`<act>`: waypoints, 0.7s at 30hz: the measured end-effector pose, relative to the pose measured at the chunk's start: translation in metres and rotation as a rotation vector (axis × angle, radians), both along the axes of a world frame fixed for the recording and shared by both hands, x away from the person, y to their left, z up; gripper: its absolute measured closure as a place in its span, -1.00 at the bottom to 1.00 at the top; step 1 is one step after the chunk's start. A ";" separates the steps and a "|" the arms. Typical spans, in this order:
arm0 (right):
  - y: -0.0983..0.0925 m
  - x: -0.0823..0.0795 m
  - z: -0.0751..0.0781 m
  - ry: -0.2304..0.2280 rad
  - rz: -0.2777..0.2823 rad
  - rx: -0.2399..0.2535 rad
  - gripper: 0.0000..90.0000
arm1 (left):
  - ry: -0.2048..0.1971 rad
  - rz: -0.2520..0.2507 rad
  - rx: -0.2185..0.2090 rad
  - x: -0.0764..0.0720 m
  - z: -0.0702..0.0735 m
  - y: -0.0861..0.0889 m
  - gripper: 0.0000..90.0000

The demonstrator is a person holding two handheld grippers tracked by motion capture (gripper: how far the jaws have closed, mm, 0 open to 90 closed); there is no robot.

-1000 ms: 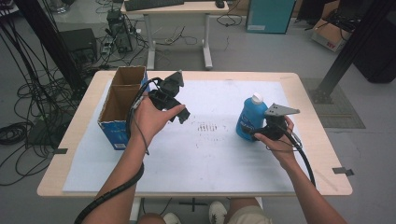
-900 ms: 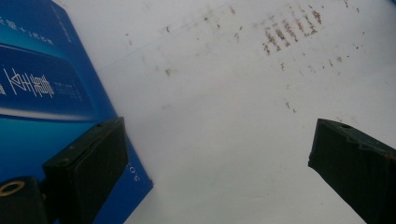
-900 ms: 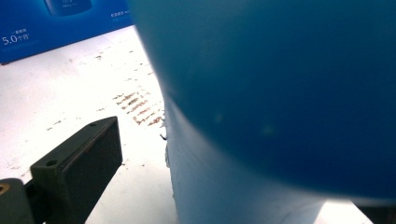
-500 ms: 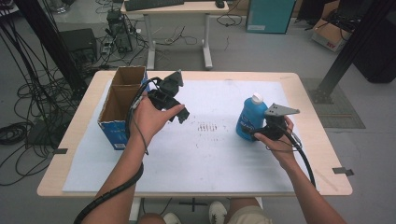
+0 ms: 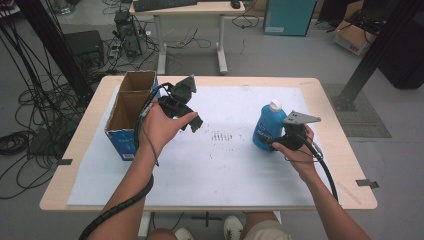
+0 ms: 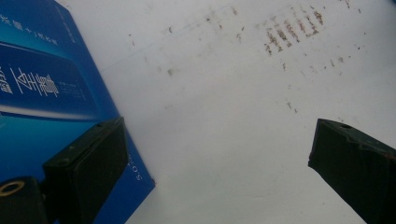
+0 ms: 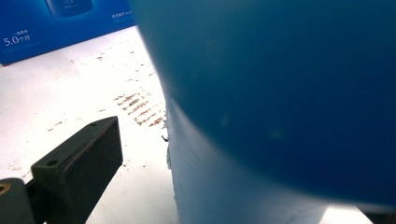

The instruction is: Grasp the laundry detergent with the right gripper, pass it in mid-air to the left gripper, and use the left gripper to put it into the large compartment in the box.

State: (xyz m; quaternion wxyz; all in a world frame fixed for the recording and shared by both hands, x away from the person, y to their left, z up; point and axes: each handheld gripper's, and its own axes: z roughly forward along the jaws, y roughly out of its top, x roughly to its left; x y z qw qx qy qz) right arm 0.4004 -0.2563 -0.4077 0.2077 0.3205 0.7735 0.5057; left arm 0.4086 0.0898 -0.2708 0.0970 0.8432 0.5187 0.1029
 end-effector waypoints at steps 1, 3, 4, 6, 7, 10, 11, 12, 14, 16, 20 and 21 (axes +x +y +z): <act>0.000 0.000 0.000 0.000 0.000 0.000 -0.97 | -0.004 -0.001 0.002 0.000 0.000 0.000 -0.89; 0.000 0.000 0.000 0.000 0.000 0.001 -0.97 | 0.000 0.000 -0.002 0.000 0.000 0.000 -0.89; 0.000 0.000 0.000 0.001 0.000 0.001 -0.97 | -0.002 -0.001 0.001 0.000 0.000 0.000 -0.89; 0.000 0.000 0.000 -0.001 0.002 0.000 -0.97 | 0.001 0.003 -0.002 0.000 0.000 0.000 -0.89; 0.000 0.000 0.000 0.005 0.000 0.001 -0.97 | 0.006 0.002 -0.004 0.000 0.000 0.000 -0.89; 0.000 0.000 0.000 0.005 0.000 -0.001 -0.97 | 0.001 0.000 0.000 0.000 -0.001 0.000 -0.89; 0.001 0.000 0.000 0.006 0.000 0.001 -0.97 | 0.002 0.000 0.000 0.000 -0.001 0.000 -0.89; 0.001 0.000 -0.001 0.006 0.002 0.001 -0.97 | 0.000 -0.001 0.002 0.000 -0.001 0.000 -0.89; 0.001 0.000 -0.001 0.007 0.000 0.002 -0.97 | 0.000 -0.004 0.003 0.000 -0.001 0.000 -0.89; 0.001 0.000 -0.001 0.008 0.000 0.002 -0.97 | 0.002 0.003 -0.003 0.000 -0.001 0.000 -0.89; 0.001 0.000 -0.001 0.004 -0.001 0.002 -0.97 | -0.001 -0.001 0.001 0.000 0.000 0.000 -0.89; 0.001 0.000 -0.001 0.004 -0.001 0.002 -0.97 | -0.001 0.000 0.001 0.000 0.000 0.000 -0.89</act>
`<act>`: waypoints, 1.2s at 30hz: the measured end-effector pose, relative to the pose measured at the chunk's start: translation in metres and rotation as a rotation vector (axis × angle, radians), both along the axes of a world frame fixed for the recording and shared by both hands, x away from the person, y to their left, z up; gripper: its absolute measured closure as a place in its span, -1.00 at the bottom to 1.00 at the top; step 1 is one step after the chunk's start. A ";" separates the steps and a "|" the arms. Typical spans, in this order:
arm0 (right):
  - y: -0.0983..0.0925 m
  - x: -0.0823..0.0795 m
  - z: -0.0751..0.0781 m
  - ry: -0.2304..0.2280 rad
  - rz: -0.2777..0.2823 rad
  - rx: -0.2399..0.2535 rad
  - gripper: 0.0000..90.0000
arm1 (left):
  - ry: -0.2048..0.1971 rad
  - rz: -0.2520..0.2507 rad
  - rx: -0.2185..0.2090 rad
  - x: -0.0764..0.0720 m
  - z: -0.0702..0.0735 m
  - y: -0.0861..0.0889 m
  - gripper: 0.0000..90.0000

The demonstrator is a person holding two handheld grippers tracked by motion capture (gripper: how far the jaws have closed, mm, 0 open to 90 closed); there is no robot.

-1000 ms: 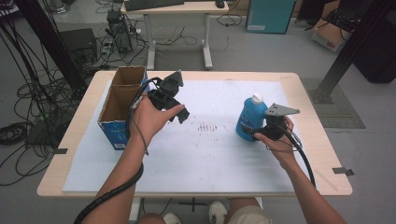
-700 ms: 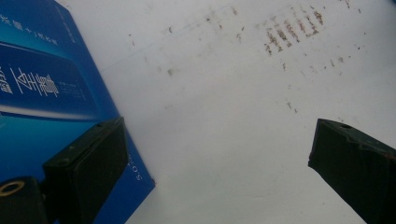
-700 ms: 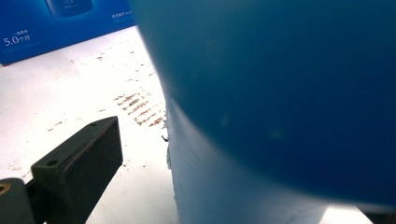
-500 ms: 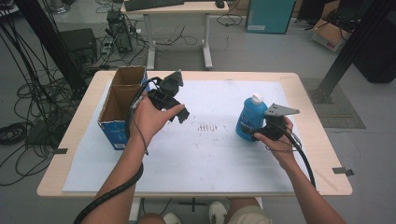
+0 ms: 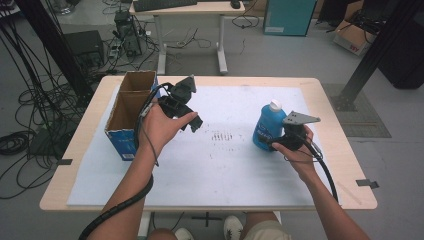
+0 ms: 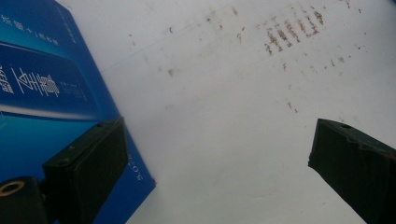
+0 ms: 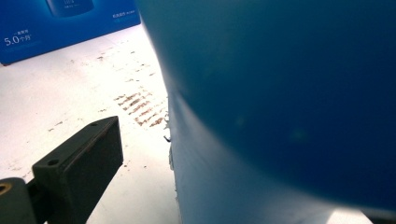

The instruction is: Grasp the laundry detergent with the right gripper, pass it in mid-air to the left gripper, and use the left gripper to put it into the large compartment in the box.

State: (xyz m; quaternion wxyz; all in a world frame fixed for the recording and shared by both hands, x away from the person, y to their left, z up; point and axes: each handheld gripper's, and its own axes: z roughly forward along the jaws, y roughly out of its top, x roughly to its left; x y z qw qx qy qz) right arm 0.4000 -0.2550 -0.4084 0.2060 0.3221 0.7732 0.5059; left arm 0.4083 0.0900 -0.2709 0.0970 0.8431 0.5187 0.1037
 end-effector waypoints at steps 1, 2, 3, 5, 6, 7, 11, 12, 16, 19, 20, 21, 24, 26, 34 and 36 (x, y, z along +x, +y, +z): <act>0.000 0.000 0.000 0.000 0.000 0.000 -0.97 | 0.005 0.002 -0.004 0.000 0.000 0.000 -0.89; 0.000 0.000 0.000 0.000 0.000 0.000 -0.97 | 0.001 0.003 -0.003 0.000 -0.001 0.000 -0.89; 0.000 0.000 0.000 0.000 0.000 0.000 -0.97 | 0.002 0.001 -0.002 0.000 -0.001 0.000 -0.89; 0.000 0.000 0.000 0.001 -0.001 -0.001 -0.97 | 0.001 0.004 -0.005 -0.001 -0.001 0.000 -0.89; 0.000 0.000 0.000 0.002 -0.001 -0.003 -0.97 | -0.001 0.003 -0.002 0.000 -0.001 0.001 -0.89; 0.000 0.001 -0.001 0.002 -0.002 -0.004 -0.97 | -0.001 0.002 0.000 0.000 -0.001 0.001 -0.89; 0.000 0.001 -0.002 0.005 -0.003 -0.003 -0.96 | 0.003 0.003 -0.003 0.000 -0.001 0.002 -0.89; 0.001 0.001 -0.002 0.005 -0.003 -0.003 -0.96 | 0.002 0.005 -0.002 0.000 -0.001 0.002 -0.89; 0.001 0.002 -0.003 0.005 -0.001 0.000 -0.81 | 0.001 0.006 -0.002 0.000 -0.002 0.001 -0.89; 0.001 0.002 -0.003 0.003 0.010 -0.003 -0.65 | 0.002 0.001 0.003 0.000 -0.002 0.001 -0.89; 0.001 0.002 -0.003 0.002 0.009 -0.003 -0.62 | 0.003 0.001 0.003 0.000 -0.002 0.001 -0.89; 0.001 0.003 -0.004 0.003 0.011 -0.003 -0.57 | 0.002 0.002 0.003 0.000 -0.002 0.001 -0.89; 0.001 0.003 -0.005 0.004 0.013 -0.009 -0.43 | 0.003 0.002 0.002 0.000 -0.002 0.002 -0.89; 0.000 0.003 -0.006 -0.001 0.012 -0.011 -0.35 | 0.002 0.007 0.003 0.000 -0.003 0.003 -0.89; -0.003 0.003 -0.008 -0.008 0.006 -0.021 -0.12 | 0.004 0.005 0.004 0.000 -0.003 0.002 -0.89; -0.003 0.004 -0.008 -0.009 0.009 -0.020 -0.12 | 0.002 0.004 0.005 0.000 -0.003 0.001 -0.89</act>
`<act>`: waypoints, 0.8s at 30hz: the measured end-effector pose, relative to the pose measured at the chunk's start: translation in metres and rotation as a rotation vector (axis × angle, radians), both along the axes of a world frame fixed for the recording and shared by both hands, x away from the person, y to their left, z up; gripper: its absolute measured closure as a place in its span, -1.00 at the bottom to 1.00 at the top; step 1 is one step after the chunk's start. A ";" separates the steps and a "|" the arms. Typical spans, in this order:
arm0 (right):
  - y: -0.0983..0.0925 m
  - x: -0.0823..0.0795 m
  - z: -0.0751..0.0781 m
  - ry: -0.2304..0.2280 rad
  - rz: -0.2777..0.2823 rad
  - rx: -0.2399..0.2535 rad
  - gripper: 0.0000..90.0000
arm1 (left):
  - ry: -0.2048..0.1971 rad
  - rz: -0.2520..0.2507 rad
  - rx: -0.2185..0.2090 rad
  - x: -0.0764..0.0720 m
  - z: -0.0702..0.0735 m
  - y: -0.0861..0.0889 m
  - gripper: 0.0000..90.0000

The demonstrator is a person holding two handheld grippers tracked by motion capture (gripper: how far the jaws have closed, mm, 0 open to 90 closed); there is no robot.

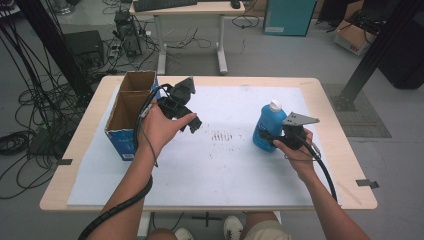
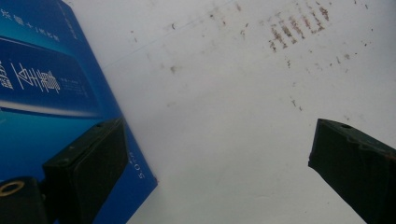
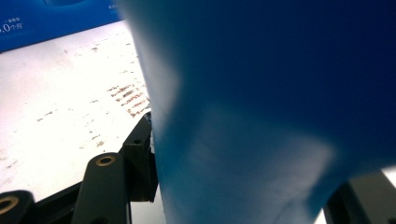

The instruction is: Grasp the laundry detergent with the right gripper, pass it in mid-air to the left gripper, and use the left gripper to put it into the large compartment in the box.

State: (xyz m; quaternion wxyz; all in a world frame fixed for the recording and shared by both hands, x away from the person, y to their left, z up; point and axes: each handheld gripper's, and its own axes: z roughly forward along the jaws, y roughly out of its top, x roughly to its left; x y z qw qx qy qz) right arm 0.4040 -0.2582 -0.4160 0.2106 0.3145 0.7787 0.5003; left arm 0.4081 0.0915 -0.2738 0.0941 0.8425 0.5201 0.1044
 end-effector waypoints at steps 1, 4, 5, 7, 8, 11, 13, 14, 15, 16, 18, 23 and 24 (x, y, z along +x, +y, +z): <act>0.000 0.000 0.000 -0.001 0.001 -0.003 -0.12 | -0.002 -0.004 0.004 0.000 0.000 0.000 -0.89; 0.000 0.000 0.000 0.000 0.000 -0.001 -0.11 | 0.001 -0.003 0.003 0.000 0.001 -0.001 -0.89; 0.000 0.000 0.000 -0.002 0.001 -0.002 -0.11 | 0.001 -0.006 0.004 0.000 0.001 -0.001 -0.89; 0.000 0.000 0.000 -0.002 0.002 -0.003 -0.11 | -0.004 -0.003 0.001 0.000 0.001 -0.001 -0.89; 0.000 0.000 0.000 -0.002 0.002 -0.003 -0.11 | -0.002 -0.003 0.003 0.000 0.001 -0.001 -0.89; 0.000 0.000 0.000 -0.002 0.002 -0.003 -0.11 | 0.001 -0.003 0.000 0.000 0.002 -0.001 -0.89; 0.000 0.000 0.000 0.001 0.002 -0.003 -0.10 | -0.001 -0.004 0.003 0.000 0.002 -0.001 -0.89; 0.000 0.000 0.000 -0.001 0.003 -0.004 -0.10 | -0.003 -0.006 0.004 0.000 0.001 0.000 -0.89; 0.000 0.000 0.000 0.001 0.003 -0.003 -0.10 | -0.004 -0.004 0.004 -0.001 0.001 0.000 -0.89; 0.000 0.000 0.000 0.003 0.003 -0.003 -0.10 | -0.002 -0.005 0.007 -0.001 0.002 0.000 -0.89; 0.000 0.000 0.000 0.000 0.003 -0.003 -0.10 | -0.001 -0.005 0.005 -0.001 0.002 0.000 -0.89; -0.001 0.000 0.000 0.002 0.006 -0.002 -0.10 | 0.000 -0.002 0.002 -0.001 0.002 0.001 -0.89; -0.001 0.000 0.000 -0.001 0.008 -0.003 -0.10 | 0.000 -0.003 0.003 -0.001 0.002 0.000 -0.89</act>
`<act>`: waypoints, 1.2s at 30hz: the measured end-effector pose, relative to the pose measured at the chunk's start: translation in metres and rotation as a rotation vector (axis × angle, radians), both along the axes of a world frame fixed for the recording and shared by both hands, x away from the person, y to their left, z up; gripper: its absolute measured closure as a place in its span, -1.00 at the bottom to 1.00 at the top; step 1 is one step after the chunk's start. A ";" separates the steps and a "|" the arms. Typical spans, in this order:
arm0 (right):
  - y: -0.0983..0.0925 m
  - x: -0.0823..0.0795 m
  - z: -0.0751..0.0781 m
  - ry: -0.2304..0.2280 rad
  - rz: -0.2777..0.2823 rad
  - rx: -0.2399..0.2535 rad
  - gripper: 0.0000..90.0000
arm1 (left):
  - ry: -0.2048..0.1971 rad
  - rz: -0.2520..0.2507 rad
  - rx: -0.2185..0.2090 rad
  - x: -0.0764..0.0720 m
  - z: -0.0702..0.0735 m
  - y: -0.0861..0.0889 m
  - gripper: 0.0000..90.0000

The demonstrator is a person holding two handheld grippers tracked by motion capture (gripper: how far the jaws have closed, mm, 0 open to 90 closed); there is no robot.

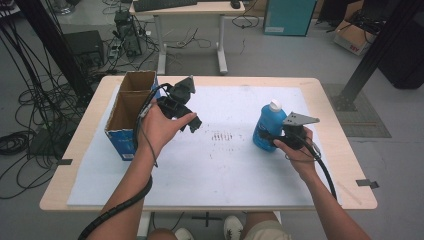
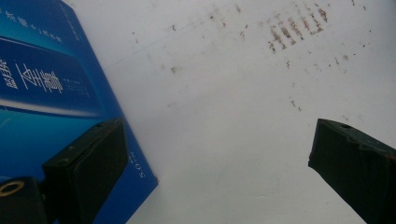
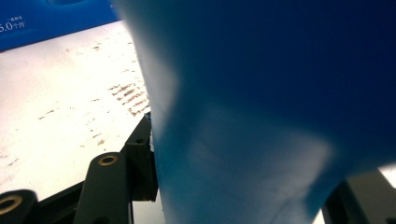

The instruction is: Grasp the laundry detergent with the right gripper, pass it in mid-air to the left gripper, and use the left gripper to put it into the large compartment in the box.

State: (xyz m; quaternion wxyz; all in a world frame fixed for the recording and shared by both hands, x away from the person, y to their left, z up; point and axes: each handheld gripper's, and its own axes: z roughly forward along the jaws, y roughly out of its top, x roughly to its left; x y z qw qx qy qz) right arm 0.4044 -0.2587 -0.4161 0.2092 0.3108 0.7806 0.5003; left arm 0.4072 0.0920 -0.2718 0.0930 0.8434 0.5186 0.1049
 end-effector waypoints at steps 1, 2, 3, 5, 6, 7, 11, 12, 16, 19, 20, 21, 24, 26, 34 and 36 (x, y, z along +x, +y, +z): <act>0.000 0.000 0.000 -0.001 0.000 0.000 -0.10 | -0.003 0.001 -0.001 0.000 0.000 0.000 -0.89; 0.000 0.000 0.000 0.000 0.000 -0.001 -0.10 | -0.004 0.001 -0.002 0.000 0.000 0.000 -0.89; 0.000 0.000 0.000 0.000 -0.001 -0.001 -0.09 | -0.002 -0.002 0.000 0.000 0.000 0.000 -0.89; 0.000 0.000 0.000 0.001 -0.001 -0.002 -0.10 | 0.000 -0.002 -0.001 0.000 0.001 0.000 -0.89; 0.000 0.000 0.000 0.003 -0.002 -0.001 -0.10 | -0.002 -0.001 -0.002 0.000 0.001 0.000 -0.89; 0.000 0.000 0.000 0.001 0.000 -0.002 -0.09 | -0.005 0.000 -0.002 0.000 0.001 0.000 -0.89; 0.000 0.000 0.000 0.004 0.000 -0.002 -0.09 | -0.004 0.001 -0.002 0.000 0.001 0.000 -0.89; 0.000 0.000 0.000 0.003 0.000 -0.002 -0.09 | -0.005 0.003 -0.004 0.000 0.000 0.000 -0.89; 0.000 0.000 0.000 0.003 -0.001 -0.002 -0.09 | -0.003 0.006 -0.004 0.000 0.000 0.000 -0.89; 0.000 0.000 0.000 0.004 0.000 -0.001 -0.09 | -0.008 0.004 -0.003 -0.001 0.001 0.000 -0.89; 0.000 0.000 0.000 0.004 0.001 0.000 -0.08 | -0.006 0.005 -0.004 -0.001 0.001 0.000 -0.89; 0.000 0.000 0.000 0.006 0.000 0.002 -0.08 | -0.006 0.005 -0.004 -0.001 0.001 0.000 -0.89; 0.000 0.000 0.000 0.006 0.000 0.002 -0.08 | -0.011 0.006 0.000 -0.001 0.002 0.001 -0.89; 0.000 0.000 0.000 0.005 0.001 0.001 -0.07 | -0.010 0.003 0.001 -0.002 0.002 0.000 -0.89; -0.001 0.001 0.000 0.003 0.004 -0.002 -0.06 | -0.010 0.005 -0.004 -0.002 0.002 -0.001 -0.89; -0.001 0.000 0.000 0.007 0.003 -0.001 -0.06 | -0.010 0.005 -0.006 -0.002 0.002 -0.001 -0.89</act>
